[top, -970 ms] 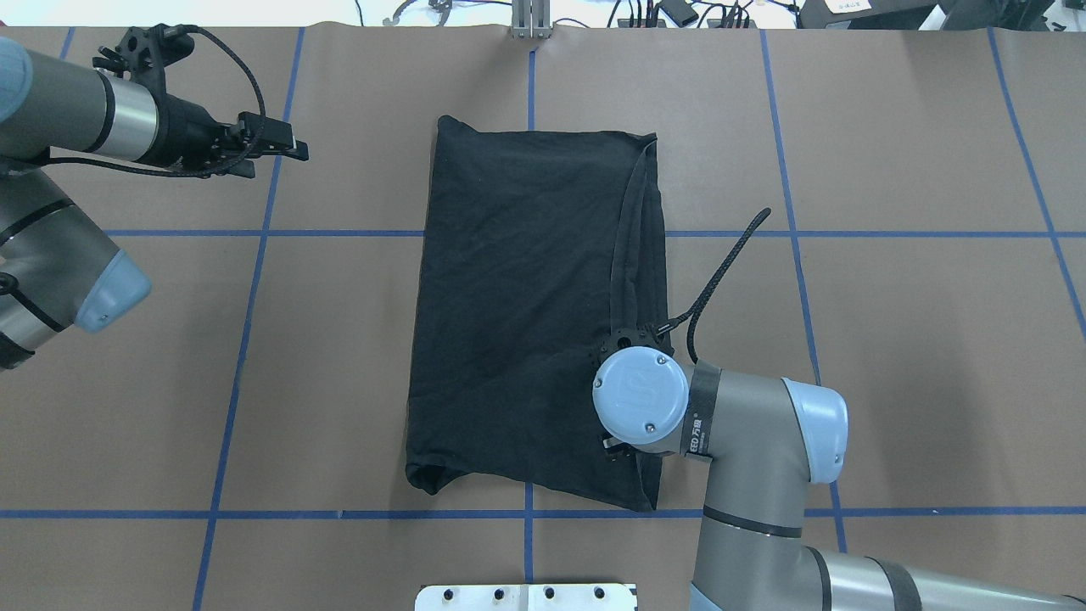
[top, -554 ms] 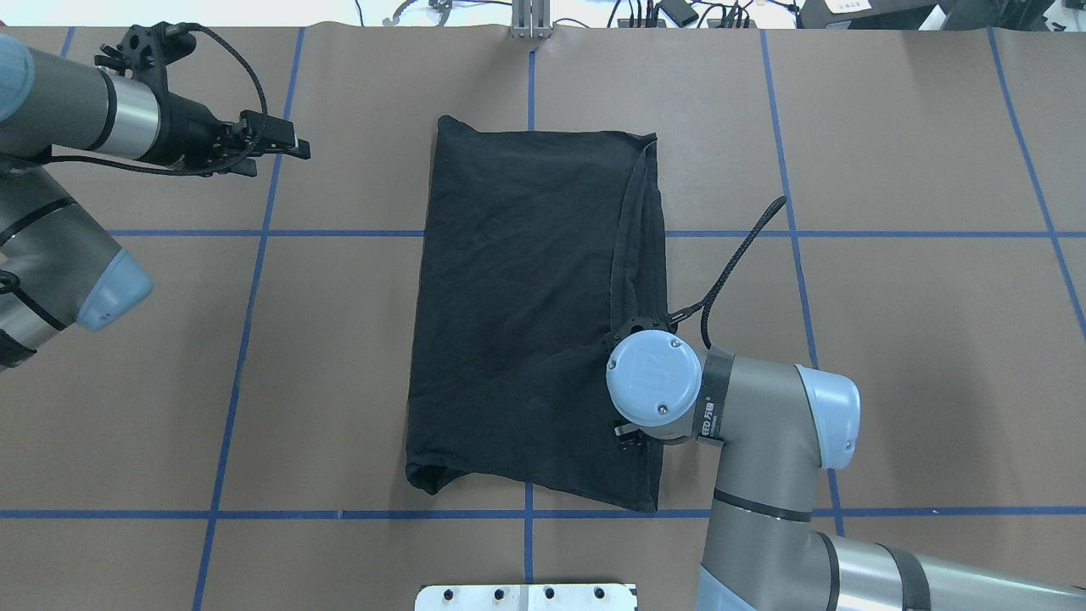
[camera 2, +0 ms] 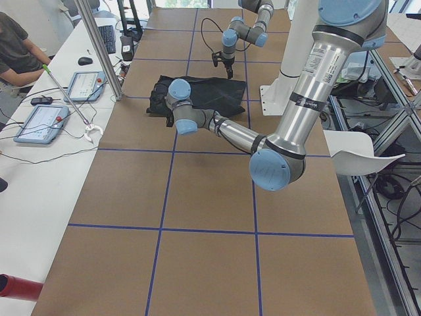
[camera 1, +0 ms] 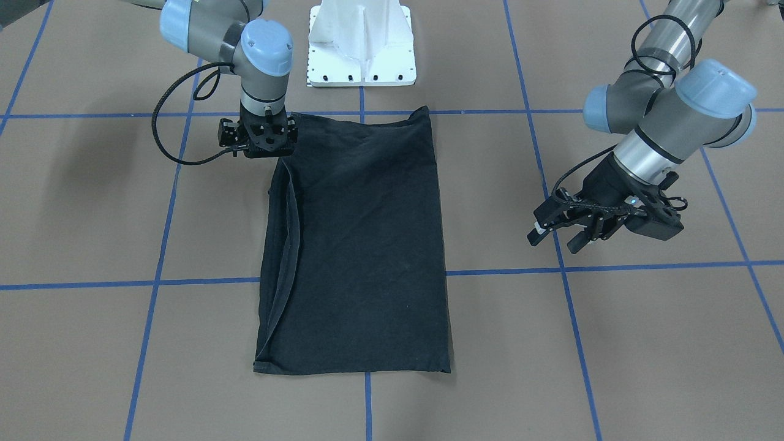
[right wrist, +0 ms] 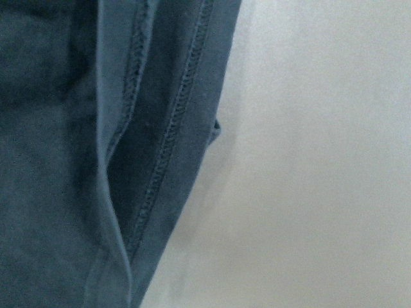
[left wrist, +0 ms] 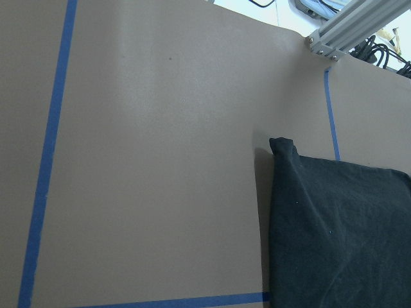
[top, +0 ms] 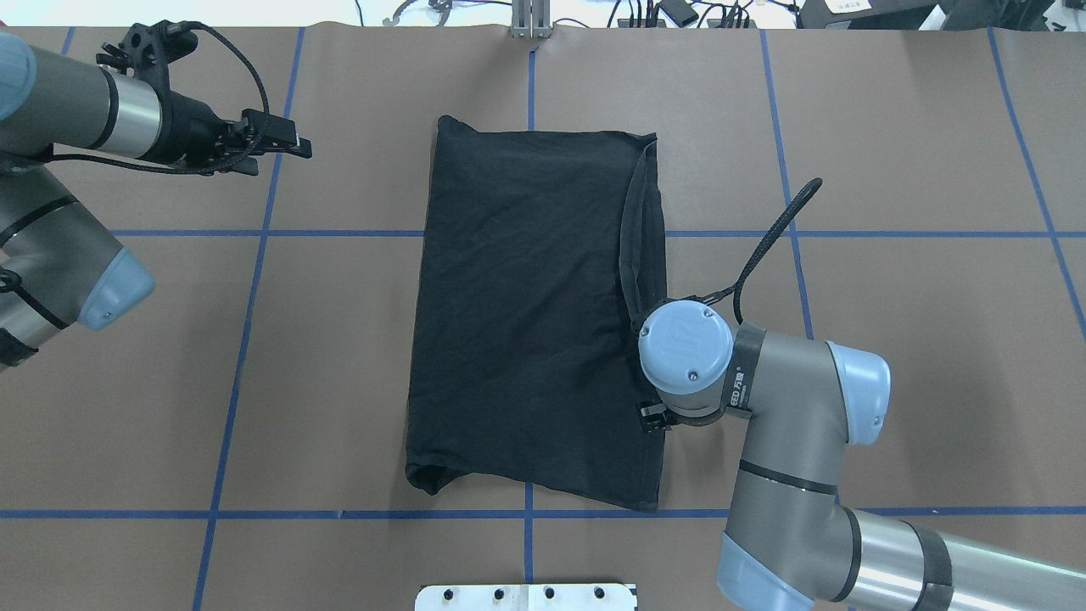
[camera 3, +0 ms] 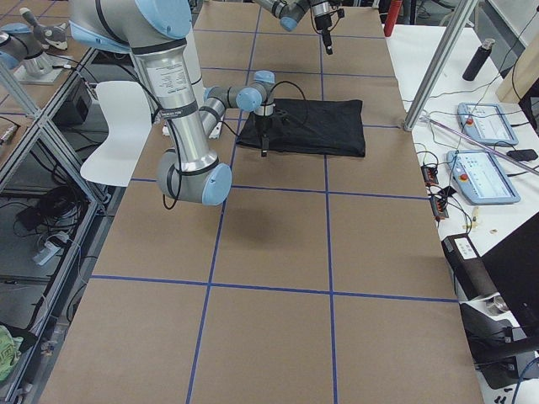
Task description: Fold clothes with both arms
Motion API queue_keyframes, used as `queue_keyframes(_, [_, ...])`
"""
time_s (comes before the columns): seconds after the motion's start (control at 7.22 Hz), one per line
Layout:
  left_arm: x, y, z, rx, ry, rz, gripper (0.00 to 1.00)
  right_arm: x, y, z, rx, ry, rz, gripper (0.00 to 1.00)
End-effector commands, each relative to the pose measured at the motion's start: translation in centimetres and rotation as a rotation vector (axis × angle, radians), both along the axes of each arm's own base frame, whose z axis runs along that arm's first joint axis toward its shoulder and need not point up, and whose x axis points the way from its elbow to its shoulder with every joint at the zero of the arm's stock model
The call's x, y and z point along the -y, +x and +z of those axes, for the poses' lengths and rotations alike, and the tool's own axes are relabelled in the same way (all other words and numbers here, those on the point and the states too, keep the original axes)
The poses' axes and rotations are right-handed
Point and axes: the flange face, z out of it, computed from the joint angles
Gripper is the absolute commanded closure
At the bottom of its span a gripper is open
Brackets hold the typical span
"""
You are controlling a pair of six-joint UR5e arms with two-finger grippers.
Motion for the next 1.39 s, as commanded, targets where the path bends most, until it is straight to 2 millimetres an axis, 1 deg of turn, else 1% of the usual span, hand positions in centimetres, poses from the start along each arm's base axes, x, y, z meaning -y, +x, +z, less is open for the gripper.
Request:
queue_keyframes(0.0, [0.0, 0.0, 0.0, 0.001, -0.001, 0.0, 0.0, 2.4, 2.9, -2.5, 0.084, -0.044, 0.014, 0.0])
queue_keyframes(0.14, [0.0, -0.1, 0.1, 0.001, 0.0, 0.0, 0.0, 3.3, 4.5, -4.0, 0.126, -0.043, 0.019, 0.0])
queue_keyframes(0.28, [0.0, 0.0, 0.2, 0.001, 0.0, 0.0, 0.0, 3.9, 4.6, -5.6, 0.152, -0.034, 0.024, 0.0])
queue_keyframes(0.42, [0.0, 0.0, 0.1, 0.0, 0.002, 0.0, 0.0, 4.7, 3.8, -7.3, 0.18, -0.015, 0.024, 0.0])
queue_keyframes(0.69, [0.0, -0.1, 0.2, 0.001, 0.0, -0.001, 0.0, 6.7, 1.5, -7.5, 0.156, 0.008, 0.006, 0.0])
queue_keyframes(0.97, [0.0, 0.0, 0.0, -0.001, 0.003, 0.0, 0.0, 9.7, -0.7, -8.7, 0.127, 0.017, 0.02, 0.0])
queue_keyframes(1.11, [0.0, 0.0, 0.0, -0.001, 0.003, 0.0, 0.0, 10.7, -2.0, -8.9, 0.109, 0.012, 0.025, 0.0])
queue_keyframes(1.25, [0.0, 0.0, 0.1, 0.0, 0.003, -0.001, 0.0, 11.6, -3.2, -8.6, 0.105, 0.028, 0.033, 0.0])
